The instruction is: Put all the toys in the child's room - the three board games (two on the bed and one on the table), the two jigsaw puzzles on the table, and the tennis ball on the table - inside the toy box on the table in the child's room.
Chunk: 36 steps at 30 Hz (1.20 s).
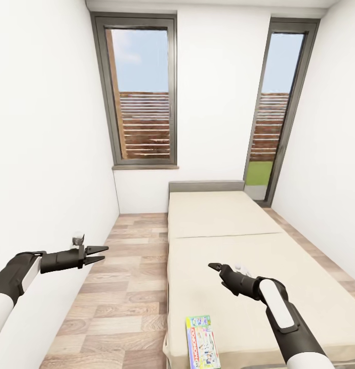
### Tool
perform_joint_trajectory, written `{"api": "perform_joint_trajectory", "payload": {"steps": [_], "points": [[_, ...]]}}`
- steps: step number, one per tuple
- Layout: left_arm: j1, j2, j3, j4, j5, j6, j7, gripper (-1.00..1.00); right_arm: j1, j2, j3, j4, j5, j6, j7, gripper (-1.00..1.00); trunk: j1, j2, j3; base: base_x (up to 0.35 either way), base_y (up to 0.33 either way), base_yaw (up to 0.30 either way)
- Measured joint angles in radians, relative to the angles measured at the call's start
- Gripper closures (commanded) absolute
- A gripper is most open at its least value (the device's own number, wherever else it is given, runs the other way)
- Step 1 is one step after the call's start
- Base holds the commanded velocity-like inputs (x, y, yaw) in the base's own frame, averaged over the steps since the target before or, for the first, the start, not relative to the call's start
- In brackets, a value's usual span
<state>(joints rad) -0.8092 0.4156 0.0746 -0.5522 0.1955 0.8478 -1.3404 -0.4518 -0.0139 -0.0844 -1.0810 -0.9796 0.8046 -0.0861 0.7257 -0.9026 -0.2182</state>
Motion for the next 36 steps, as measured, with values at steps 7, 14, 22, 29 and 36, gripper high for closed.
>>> {"api": "perform_joint_trajectory", "payload": {"steps": [7,14,22,29,36], "points": [[0.0,0.0,-0.001,0.0,0.0,-0.001,0.0,-1.0,0.0,0.0,0.002,-0.002,0.001,0.0,0.0,-1.0,0.027,-0.049,-0.022,0.0,0.0,0.0],[0.0,0.0,-0.001,0.0,0.0,-0.001,0.001,-1.0,0.0,-0.001,0.004,-0.006,-0.001,-0.042,0.0,-1.0,0.054,-0.098,-0.044,0.0,0.0,0.0],[0.0,0.0,-0.004,0.0,0.0,-0.001,0.002,-1.0,0.0,-0.001,0.005,-0.007,-0.001,-0.053,-0.002,-1.0,0.084,-0.154,-0.069,0.0,0.0,0.0],[0.0,0.0,-0.002,0.0,0.0,0.003,0.0,-1.0,0.0,0.0,0.005,-0.007,-0.001,-0.055,-0.001,-1.0,0.111,-0.203,-0.091,0.0,0.0,0.0],[0.0,0.0,0.002,0.0,0.0,0.005,-0.004,-1.0,0.0,0.0,0.005,-0.007,-0.002,-0.055,-0.001,-1.0,0.138,-0.252,-0.113,0.0,0.0,0.0]]}}
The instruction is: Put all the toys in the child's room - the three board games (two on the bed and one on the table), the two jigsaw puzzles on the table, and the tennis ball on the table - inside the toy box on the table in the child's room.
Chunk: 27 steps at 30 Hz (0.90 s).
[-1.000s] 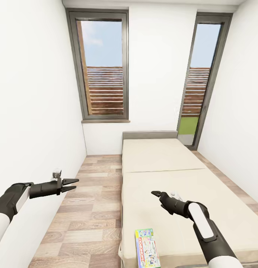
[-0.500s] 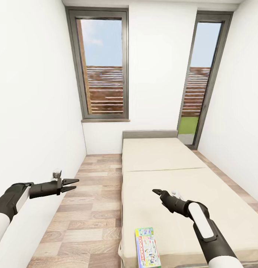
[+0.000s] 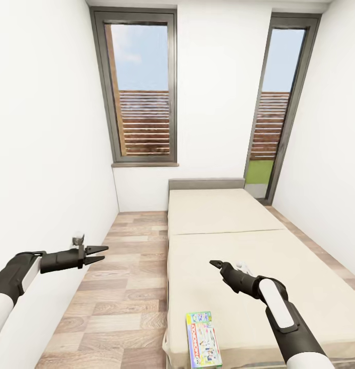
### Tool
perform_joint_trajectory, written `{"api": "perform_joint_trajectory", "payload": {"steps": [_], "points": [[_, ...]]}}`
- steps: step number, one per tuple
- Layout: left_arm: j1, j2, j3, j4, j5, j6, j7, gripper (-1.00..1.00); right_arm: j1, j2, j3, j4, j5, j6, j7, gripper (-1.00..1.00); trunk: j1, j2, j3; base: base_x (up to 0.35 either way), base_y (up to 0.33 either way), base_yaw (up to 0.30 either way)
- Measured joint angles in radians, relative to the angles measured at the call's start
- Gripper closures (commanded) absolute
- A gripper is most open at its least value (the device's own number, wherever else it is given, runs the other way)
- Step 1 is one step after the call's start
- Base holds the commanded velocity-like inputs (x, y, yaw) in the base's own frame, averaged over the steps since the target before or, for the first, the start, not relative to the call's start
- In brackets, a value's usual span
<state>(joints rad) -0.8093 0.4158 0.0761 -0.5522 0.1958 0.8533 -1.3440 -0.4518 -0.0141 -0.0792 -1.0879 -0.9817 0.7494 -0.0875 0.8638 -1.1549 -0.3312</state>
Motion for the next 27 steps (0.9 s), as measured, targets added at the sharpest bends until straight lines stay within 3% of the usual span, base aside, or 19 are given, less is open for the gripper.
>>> {"api": "perform_joint_trajectory", "payload": {"steps": [16,27], "points": [[0.0,0.01,0.004,-0.005,0.002,0.024,-0.009,-1.0,0.0,-0.001,-0.001,0.005,0.0,0.0,0.001,-1.0,0.0,0.0,0.0,0.0,0.0,0.0],[0.0,0.007,-0.004,-0.009,0.0,0.028,-0.008,-1.0,0.0,-0.001,-0.003,0.006,0.0,0.0,0.001,-1.0,0.042,-0.077,-0.035,-0.044,0.0,0.0]]}}
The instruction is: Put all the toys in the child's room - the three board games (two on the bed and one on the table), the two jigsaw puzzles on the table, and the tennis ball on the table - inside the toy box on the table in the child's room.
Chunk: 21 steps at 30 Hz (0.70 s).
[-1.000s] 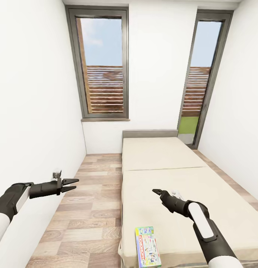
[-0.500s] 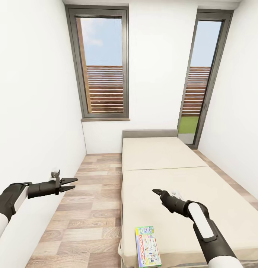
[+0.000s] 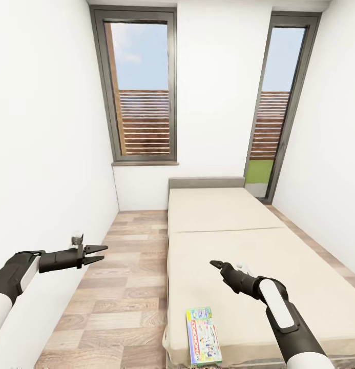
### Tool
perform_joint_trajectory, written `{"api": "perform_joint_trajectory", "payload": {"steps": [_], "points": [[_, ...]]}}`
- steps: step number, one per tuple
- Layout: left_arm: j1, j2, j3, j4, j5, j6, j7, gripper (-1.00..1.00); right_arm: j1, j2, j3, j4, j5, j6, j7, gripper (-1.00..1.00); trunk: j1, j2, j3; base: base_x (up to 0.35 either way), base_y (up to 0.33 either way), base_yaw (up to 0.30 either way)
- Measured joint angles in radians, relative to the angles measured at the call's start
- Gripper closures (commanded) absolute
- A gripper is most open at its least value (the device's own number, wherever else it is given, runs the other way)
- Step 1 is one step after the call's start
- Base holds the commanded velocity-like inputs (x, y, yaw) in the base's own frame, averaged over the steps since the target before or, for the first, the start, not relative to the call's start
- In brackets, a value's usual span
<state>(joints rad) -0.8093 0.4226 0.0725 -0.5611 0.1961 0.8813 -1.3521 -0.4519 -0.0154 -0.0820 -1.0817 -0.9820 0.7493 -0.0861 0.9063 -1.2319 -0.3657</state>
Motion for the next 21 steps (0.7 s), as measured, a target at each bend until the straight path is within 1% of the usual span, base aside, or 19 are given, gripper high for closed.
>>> {"api": "perform_joint_trajectory", "payload": {"steps": [5,8,21], "points": [[0.0,-0.003,-0.001,0.0,0.0,0.0,0.001,-1.0,0.0,0.0,-0.001,-0.001,0.0,0.0,0.0,-1.0,0.019,-0.035,-0.016,-0.237,0.0,0.0],[0.0,-0.003,-0.002,0.0,0.0,0.001,0.003,-1.0,0.0,0.0,-0.003,0.0,0.0,0.0,0.0,-1.0,0.031,-0.056,-0.025,-0.107,0.0,0.0],[0.0,-0.005,-0.001,0.001,-0.001,0.0,0.005,-1.0,0.0,0.0,-0.005,0.002,-0.001,0.002,0.0,-1.0,0.08,-0.147,-0.066,-0.019,0.0,0.0]]}}
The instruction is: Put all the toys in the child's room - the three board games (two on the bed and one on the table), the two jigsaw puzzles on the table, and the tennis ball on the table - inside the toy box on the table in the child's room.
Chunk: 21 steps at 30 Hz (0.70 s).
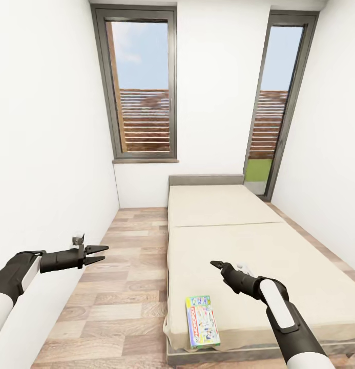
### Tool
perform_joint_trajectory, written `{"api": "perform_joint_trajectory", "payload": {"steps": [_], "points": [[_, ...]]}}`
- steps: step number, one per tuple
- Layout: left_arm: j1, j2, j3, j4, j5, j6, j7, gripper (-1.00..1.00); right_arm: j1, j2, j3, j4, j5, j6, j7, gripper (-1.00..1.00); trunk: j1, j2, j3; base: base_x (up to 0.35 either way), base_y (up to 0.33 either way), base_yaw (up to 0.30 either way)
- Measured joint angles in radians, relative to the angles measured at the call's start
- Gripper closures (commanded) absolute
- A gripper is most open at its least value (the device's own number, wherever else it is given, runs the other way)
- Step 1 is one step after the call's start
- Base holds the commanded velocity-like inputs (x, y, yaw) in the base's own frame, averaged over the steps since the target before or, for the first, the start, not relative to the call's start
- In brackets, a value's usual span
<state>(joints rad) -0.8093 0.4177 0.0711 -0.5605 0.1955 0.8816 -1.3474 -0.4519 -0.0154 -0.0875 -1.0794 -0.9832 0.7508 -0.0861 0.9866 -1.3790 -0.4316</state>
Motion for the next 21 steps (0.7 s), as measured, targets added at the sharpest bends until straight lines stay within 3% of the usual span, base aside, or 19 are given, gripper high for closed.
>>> {"api": "perform_joint_trajectory", "payload": {"steps": [21], "points": [[0.0,-0.001,-0.001,0.0,0.0,-0.003,0.001,-1.0,0.0,-0.001,0.008,0.005,0.014,-0.003,0.001,-1.0,0.073,-0.133,-0.06,0.0,0.0,0.0]]}}
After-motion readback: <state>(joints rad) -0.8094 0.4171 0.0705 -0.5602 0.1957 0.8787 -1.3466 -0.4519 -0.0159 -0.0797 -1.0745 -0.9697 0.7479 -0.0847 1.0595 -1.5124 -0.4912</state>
